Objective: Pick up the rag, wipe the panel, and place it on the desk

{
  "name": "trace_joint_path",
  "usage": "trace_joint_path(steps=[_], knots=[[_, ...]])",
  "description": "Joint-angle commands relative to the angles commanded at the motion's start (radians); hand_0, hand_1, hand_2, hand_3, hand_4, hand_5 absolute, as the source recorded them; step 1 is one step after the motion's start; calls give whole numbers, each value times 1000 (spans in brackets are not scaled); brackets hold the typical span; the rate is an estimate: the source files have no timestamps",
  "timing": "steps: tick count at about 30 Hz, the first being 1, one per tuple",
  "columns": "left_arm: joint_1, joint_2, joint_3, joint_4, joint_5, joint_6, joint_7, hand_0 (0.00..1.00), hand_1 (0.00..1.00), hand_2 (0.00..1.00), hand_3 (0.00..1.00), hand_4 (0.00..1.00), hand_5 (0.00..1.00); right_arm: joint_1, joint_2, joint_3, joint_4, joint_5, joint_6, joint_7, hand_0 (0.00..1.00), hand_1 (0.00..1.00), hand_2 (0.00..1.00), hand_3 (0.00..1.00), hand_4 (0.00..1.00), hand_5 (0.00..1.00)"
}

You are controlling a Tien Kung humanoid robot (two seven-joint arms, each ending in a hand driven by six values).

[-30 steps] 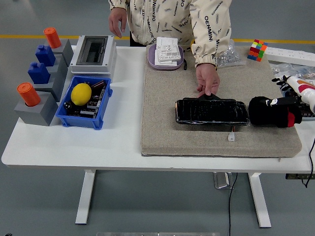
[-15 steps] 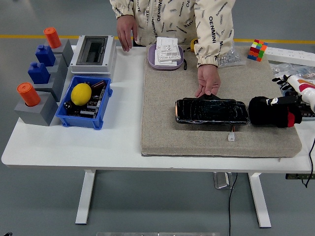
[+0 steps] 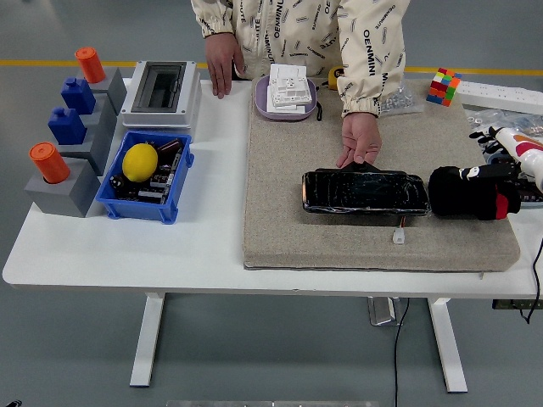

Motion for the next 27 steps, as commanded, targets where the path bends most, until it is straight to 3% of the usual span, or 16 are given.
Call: trace_joint_path(steps=[27], knots=[[-2,-1,-3,0,0,0,0,721,716,767,622,683,566,0,1,8,1,-1,2,-2,784,738,831,848,998,511]])
